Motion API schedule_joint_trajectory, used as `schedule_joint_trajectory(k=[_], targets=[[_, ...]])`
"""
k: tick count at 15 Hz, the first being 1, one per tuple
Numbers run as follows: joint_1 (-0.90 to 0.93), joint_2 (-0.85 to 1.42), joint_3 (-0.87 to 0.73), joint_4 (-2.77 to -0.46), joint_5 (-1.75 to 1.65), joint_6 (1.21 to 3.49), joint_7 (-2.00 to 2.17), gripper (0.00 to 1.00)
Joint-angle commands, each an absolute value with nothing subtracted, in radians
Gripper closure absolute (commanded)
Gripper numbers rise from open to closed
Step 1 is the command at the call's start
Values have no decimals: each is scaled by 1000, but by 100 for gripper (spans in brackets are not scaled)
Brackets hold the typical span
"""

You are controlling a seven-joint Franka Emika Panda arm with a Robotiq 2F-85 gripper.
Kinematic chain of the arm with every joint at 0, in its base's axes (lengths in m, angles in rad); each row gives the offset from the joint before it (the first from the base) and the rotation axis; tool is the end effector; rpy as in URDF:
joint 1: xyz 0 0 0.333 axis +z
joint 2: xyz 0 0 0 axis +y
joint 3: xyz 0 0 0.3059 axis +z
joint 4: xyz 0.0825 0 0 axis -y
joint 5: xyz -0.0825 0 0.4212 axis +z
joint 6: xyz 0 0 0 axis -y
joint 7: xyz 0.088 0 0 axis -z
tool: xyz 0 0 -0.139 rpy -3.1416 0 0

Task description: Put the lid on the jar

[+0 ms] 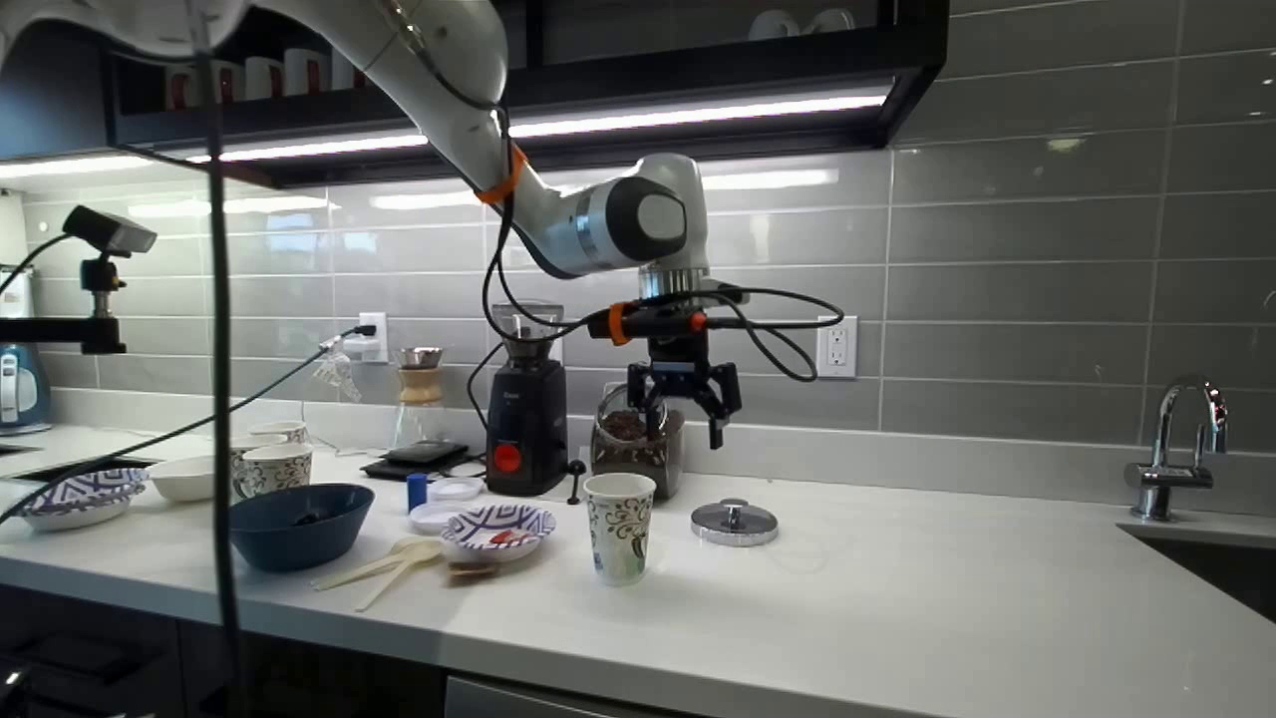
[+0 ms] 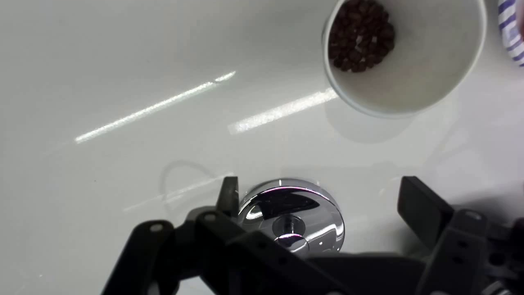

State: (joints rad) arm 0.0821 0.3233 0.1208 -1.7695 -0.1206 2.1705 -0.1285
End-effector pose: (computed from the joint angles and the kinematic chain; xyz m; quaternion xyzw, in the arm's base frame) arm 0.6688 0.1255 0.3282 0.9800 0.1924 0.0415 0.0306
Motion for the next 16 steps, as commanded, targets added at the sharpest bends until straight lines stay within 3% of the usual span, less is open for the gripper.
schedule_joint_trajectory(k=[1, 16], targets=[[133, 491, 93, -1590, -154, 2159, -25, 0], [164, 845, 56, -1167, -109, 2117, 58, 0]])
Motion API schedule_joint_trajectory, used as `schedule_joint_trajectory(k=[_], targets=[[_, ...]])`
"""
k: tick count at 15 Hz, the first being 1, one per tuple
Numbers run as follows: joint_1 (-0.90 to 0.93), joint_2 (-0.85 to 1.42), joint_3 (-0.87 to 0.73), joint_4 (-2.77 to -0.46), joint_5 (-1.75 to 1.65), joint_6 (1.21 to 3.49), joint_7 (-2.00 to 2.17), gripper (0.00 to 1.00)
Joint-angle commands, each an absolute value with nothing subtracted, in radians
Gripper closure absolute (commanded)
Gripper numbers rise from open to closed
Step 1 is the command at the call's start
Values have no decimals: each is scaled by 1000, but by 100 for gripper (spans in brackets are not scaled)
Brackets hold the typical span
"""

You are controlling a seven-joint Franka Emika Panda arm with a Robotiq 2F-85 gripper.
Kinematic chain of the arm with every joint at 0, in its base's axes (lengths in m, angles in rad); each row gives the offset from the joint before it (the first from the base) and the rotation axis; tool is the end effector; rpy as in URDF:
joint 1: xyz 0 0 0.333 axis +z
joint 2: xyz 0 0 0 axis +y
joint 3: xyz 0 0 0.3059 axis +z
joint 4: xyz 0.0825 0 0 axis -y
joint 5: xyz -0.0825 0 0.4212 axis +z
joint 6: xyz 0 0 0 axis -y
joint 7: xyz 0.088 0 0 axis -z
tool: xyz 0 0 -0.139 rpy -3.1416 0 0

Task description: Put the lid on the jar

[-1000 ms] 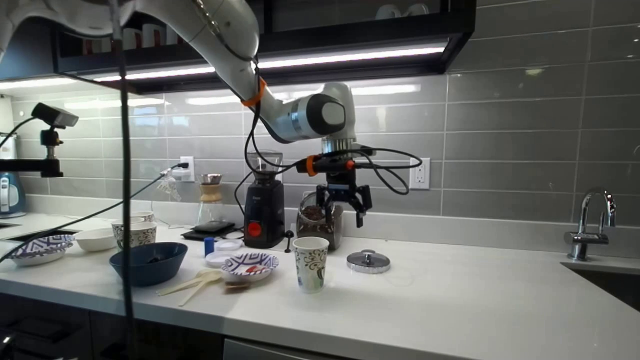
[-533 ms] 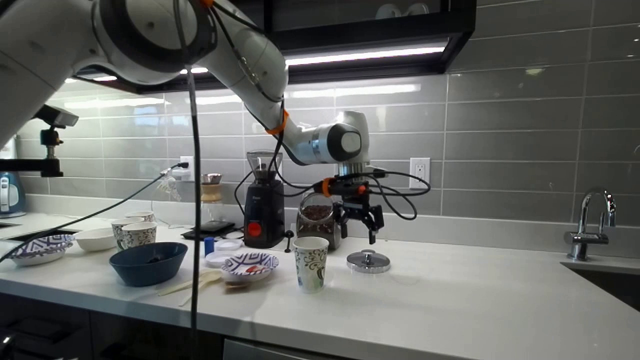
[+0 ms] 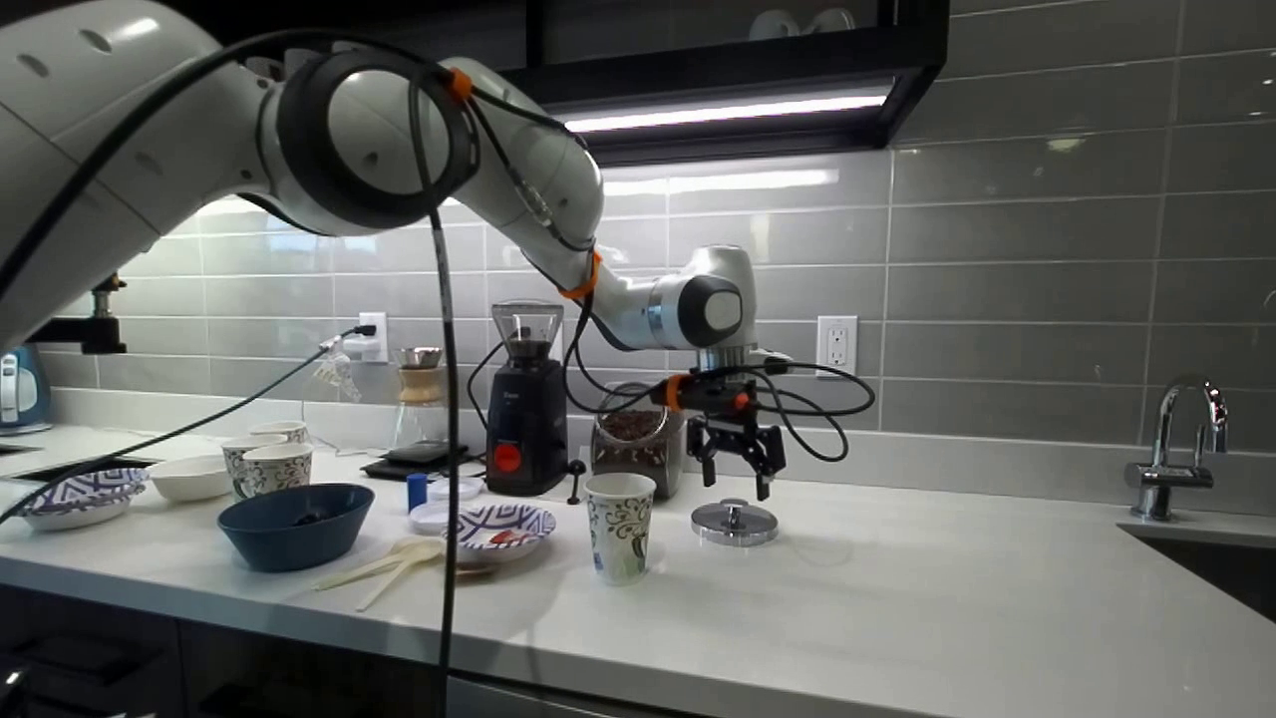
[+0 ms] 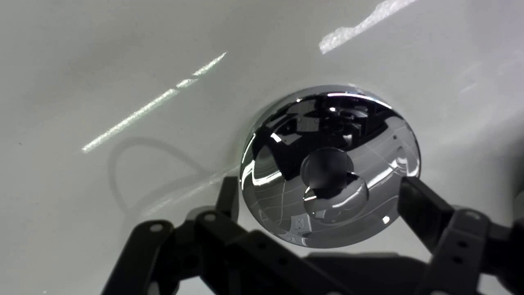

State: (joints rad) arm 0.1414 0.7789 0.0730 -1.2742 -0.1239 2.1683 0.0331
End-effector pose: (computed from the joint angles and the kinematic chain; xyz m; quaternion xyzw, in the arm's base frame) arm 0.7747 0.1482 0.2437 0.9918 0.1100 0.0617 0.0207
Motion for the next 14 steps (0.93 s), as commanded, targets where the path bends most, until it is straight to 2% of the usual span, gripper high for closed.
schedule_joint_trajectory(k=[1, 8, 13, 14], targets=[[164, 857, 58, -1152, -106, 2111, 58, 0], [176, 918, 58, -1063, -98, 2059, 84, 0], [179, 949, 57, -1016, -95, 2031, 99, 22], [179, 955, 57, -1009, -94, 2028, 102, 19]])
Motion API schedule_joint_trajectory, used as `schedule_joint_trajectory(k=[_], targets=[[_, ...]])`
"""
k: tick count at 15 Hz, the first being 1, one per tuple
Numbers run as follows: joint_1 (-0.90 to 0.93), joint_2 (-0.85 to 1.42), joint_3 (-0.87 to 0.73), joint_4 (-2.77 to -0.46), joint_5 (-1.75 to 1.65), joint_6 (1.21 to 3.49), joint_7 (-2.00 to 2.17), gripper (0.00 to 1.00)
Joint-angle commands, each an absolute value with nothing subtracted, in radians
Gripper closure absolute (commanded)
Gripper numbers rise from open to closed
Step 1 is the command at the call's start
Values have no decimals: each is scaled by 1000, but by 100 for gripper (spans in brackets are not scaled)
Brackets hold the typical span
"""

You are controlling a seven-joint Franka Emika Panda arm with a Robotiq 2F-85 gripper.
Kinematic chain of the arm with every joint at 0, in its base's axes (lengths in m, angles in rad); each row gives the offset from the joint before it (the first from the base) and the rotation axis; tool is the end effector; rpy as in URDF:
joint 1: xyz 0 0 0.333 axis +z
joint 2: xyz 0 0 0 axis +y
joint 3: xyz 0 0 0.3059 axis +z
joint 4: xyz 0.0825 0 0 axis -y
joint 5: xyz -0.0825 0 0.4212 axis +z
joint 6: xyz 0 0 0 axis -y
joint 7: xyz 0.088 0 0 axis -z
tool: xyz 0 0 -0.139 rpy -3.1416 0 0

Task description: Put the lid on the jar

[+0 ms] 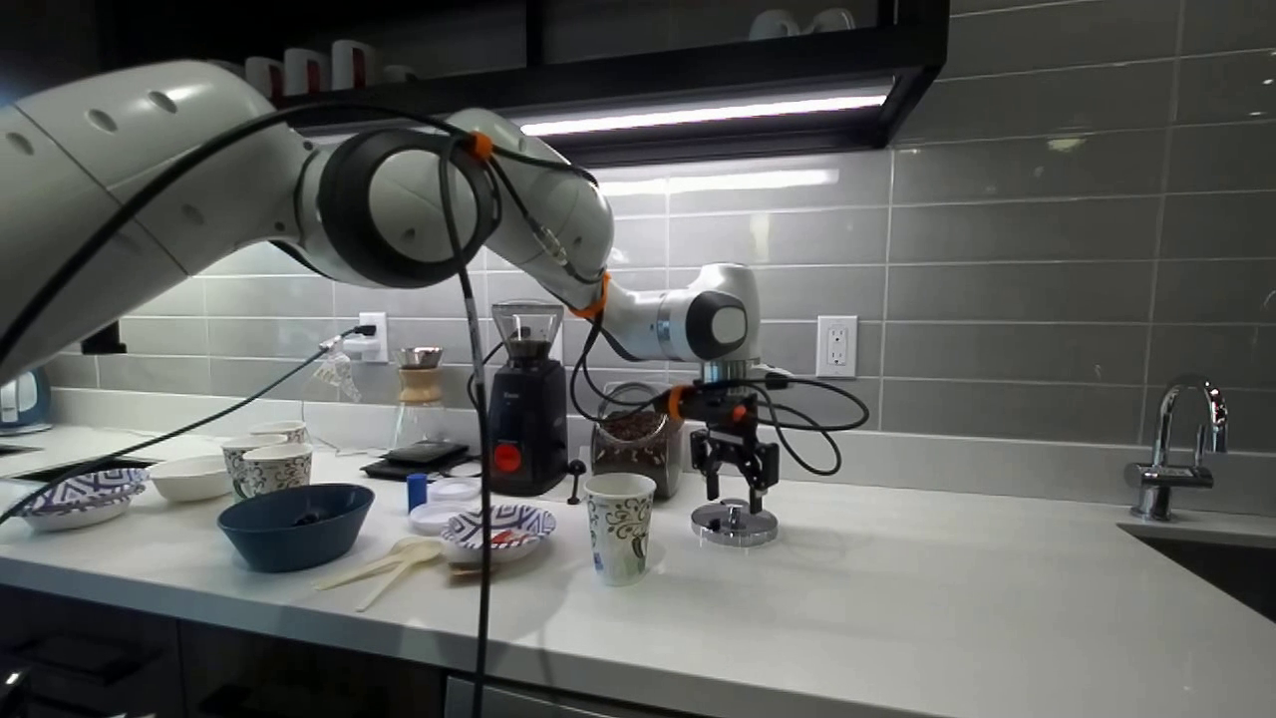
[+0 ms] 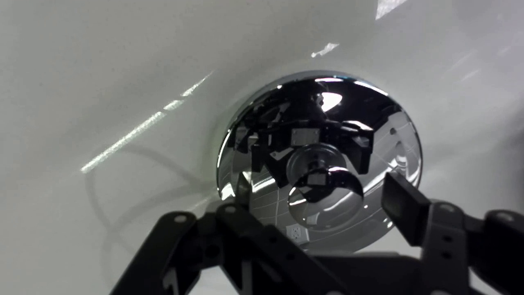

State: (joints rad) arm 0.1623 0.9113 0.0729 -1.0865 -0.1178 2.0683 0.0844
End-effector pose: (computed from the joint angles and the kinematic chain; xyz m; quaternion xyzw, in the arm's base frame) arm 0.7912 0.1629 0.2246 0.9953 0.0863 0.0397 0.0184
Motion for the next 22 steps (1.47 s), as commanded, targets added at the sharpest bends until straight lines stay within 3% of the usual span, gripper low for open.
schedule_joint_trajectory(k=[1, 8, 9, 10, 11, 13, 16, 22], targets=[[179, 960, 57, -1003, -93, 2027, 103, 22], [181, 984, 58, -965, -89, 2007, 106, 42], [181, 986, 58, -961, -87, 2004, 105, 51], [181, 988, 59, -955, -86, 1999, 106, 50], [181, 992, 59, -948, -85, 1995, 106, 57], [181, 995, 60, -941, -81, 1987, 105, 58], [181, 995, 59, -938, -79, 1989, 106, 79], [157, 875, 73, -1047, -93, 2025, 108, 79]])
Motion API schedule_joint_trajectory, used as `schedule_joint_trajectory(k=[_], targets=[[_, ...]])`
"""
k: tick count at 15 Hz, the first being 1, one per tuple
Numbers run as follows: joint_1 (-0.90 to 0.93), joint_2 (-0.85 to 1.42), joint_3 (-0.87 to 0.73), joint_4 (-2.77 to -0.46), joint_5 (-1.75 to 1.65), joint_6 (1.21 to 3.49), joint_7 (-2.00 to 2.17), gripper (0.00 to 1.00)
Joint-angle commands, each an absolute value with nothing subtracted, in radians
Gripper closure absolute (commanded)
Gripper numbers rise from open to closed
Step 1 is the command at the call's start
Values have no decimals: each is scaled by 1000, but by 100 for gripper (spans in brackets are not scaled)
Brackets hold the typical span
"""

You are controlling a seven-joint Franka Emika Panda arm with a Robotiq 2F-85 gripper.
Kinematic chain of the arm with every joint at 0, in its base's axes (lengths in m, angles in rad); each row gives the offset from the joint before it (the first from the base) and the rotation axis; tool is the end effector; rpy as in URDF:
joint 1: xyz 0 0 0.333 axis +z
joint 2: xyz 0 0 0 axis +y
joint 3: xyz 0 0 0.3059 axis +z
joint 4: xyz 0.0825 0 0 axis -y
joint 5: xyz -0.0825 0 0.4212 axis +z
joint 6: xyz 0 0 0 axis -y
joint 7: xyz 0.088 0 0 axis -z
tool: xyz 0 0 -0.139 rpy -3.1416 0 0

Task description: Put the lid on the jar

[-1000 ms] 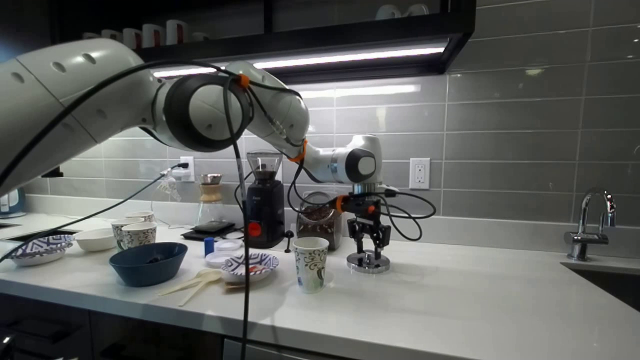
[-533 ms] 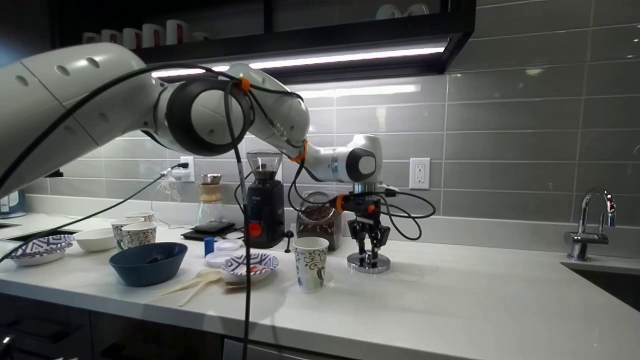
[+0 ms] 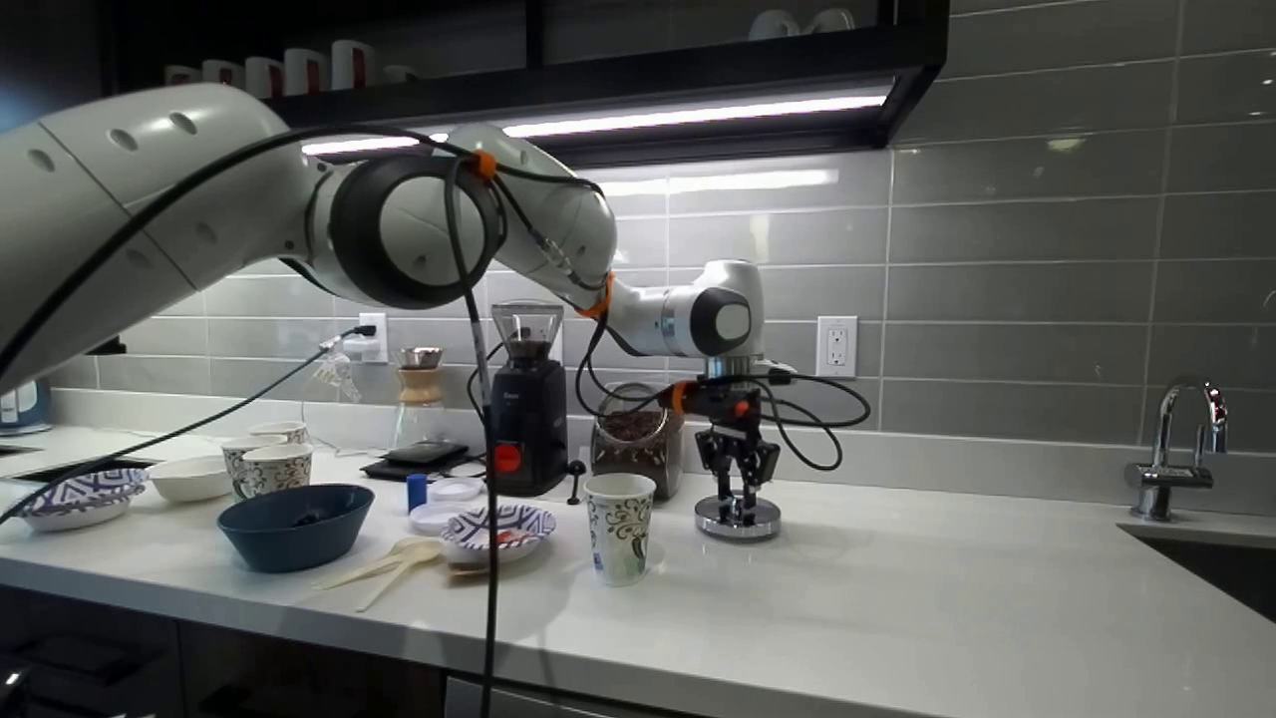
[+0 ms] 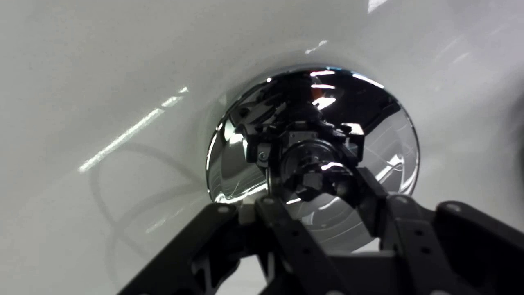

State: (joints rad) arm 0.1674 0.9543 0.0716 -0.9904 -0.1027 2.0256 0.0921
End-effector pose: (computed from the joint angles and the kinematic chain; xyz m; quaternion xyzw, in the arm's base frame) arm 0.8016 0.1667 0.2351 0.9960 0.0777 0.0438 0.0114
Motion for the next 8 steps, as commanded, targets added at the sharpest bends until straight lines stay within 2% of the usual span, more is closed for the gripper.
schedule_joint_trajectory(k=[1, 8], targets=[[147, 838, 76, -1085, -89, 2051, 103, 79], [73, 564, 130, -1368, 31, 2262, -5, 79]])
